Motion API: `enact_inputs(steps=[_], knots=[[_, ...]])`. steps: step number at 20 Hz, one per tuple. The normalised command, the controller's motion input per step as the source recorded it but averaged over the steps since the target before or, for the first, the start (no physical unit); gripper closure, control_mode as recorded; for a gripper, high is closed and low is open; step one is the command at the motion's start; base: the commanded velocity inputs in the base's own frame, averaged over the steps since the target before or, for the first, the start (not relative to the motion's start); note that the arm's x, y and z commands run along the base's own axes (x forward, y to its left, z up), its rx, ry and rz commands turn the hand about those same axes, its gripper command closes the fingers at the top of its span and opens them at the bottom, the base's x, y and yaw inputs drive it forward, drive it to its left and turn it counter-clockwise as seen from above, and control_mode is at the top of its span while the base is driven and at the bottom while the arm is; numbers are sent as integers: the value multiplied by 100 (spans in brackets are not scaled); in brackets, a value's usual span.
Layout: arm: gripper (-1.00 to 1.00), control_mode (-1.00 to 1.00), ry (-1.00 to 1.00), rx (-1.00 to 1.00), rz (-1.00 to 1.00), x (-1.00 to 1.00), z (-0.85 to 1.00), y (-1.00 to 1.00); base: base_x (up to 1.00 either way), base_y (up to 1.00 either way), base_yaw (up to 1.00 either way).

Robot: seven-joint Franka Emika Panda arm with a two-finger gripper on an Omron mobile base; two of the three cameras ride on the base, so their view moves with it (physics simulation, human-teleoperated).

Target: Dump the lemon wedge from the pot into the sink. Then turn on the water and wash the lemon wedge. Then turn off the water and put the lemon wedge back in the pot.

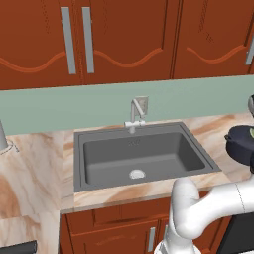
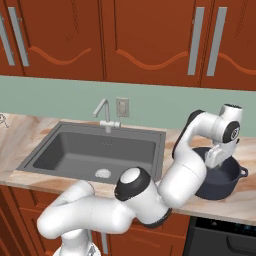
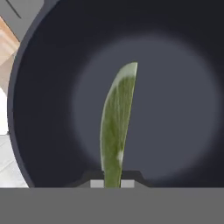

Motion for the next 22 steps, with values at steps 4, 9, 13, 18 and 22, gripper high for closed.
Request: enact_inputs(steps=[4,9,13,18,22], knots=[[100,-100,-12,0,-1,-18,44,0,0,0,0],[100,-100,-17,0,0,-51,27,1,0,0,0],[100,-100,-19,0,-2,-62,12,13,0,0,0],[100,-100,-13,0,-3,-54,0,17,0,0,0],[100,-100,-4,0,-5,-47,13,55,0,0,0]])
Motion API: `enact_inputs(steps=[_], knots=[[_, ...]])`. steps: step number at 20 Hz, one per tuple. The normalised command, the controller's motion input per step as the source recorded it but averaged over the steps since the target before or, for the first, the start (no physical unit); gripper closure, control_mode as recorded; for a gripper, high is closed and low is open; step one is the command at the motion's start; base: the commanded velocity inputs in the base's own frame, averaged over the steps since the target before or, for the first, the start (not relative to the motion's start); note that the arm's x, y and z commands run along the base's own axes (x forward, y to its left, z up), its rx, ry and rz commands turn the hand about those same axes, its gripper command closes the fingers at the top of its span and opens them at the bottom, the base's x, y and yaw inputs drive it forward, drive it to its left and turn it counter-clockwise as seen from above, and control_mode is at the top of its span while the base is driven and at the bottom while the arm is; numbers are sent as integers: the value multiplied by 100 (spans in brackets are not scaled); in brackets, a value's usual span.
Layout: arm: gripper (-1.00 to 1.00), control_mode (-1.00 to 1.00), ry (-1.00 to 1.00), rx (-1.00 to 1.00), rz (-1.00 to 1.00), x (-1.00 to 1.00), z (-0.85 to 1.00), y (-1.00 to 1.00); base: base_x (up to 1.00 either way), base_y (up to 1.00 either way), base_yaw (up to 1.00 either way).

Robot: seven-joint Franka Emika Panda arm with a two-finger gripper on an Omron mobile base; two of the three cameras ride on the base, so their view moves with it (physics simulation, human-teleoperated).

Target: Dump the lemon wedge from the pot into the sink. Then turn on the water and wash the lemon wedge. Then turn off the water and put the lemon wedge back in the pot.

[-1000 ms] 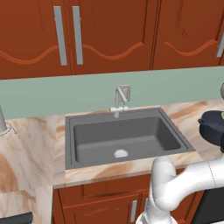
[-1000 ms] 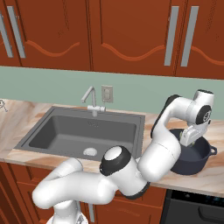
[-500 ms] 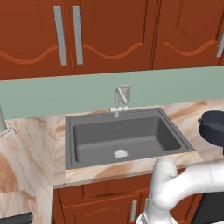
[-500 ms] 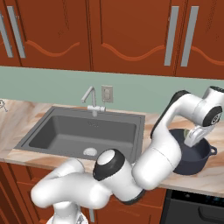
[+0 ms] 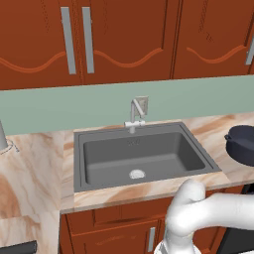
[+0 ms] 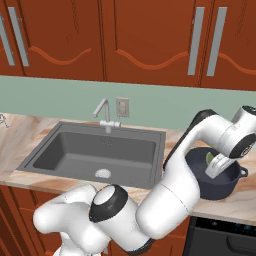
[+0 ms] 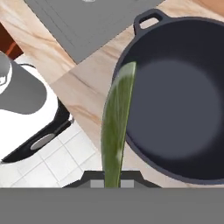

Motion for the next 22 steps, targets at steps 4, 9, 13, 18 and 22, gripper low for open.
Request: enact_inputs(steps=[4,9,13,18,22], knots=[[100,-100,0,-4,-2,-29,46,72,0,0,0],[100,-100,-8,0,-3,-52,40,61,0,0,0],[100,-100,-10,0,0,-65,16,78,0,0,0],[100,-100,-9,-3,0,-45,4,100,0,0,0],[100,-100,-6,-8,0,-21,7,100,0,0,0]])
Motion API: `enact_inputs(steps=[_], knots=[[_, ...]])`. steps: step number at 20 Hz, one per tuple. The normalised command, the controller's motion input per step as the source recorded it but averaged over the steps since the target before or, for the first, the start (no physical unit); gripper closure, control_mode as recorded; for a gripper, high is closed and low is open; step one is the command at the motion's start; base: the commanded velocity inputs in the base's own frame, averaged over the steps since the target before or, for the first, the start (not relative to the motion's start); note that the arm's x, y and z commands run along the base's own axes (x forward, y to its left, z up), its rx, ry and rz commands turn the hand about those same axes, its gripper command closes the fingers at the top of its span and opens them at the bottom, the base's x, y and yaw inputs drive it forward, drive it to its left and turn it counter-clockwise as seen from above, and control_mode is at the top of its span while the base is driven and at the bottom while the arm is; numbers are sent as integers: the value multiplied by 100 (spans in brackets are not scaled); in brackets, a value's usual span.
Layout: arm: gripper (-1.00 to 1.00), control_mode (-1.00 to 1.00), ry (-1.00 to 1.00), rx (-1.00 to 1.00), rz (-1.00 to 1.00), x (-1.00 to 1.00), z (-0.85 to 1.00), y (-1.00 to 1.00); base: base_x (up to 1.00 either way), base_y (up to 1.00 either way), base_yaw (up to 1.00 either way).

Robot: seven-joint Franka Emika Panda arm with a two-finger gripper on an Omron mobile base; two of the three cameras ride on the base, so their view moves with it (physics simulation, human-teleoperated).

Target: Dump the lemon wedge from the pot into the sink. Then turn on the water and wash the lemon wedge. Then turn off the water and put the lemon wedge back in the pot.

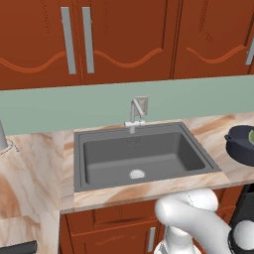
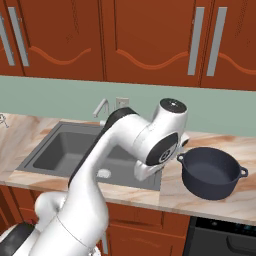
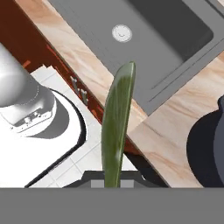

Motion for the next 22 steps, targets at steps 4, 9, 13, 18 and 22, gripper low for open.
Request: enact_inputs(steps=[4,9,13,18,22], knots=[[100,-100,-4,-10,0,-1,0,100,0,0,0],[100,-100,0,-9,0,3,0,100,0,0,0],[100,-100,0,-4,0,40,0,88,0,0,0],[100,-100,0,0,0,54,0,51,0,0,0],[100,-100,0,0,0,60,0,34,0,0,0]])
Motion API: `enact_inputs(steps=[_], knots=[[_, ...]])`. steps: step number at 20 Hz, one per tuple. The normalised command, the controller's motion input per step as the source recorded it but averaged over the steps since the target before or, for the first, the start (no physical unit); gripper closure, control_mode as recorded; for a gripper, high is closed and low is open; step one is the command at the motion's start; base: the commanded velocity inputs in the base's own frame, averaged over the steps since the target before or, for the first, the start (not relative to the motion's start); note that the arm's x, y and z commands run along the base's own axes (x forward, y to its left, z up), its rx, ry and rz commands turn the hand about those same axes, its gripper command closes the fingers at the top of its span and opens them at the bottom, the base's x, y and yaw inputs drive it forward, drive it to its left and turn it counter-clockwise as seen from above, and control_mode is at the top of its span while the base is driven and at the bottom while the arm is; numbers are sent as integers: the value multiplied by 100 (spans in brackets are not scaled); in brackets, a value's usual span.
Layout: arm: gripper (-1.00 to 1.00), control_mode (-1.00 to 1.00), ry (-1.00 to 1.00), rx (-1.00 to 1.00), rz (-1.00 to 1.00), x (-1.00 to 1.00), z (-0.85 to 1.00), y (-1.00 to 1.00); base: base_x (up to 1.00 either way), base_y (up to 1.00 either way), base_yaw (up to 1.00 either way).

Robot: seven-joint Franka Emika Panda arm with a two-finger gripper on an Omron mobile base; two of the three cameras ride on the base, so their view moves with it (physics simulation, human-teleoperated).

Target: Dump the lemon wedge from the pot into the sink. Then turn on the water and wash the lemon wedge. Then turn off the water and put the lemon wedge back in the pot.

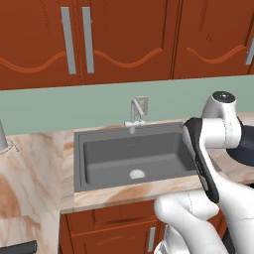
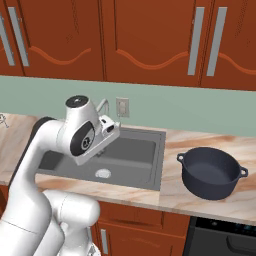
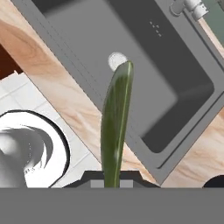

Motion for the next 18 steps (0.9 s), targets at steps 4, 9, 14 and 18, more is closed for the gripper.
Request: enact_inputs(steps=[4,9,14,18], knots=[[100,-100,0,0,0,56,0,34,0,0,0],[100,-100,0,0,0,50,-3,31,0,0,0],[100,-100,0,0,0,28,-13,30,0,0,0],[100,-100,0,0,-7,5,-25,15,0,0,0]])
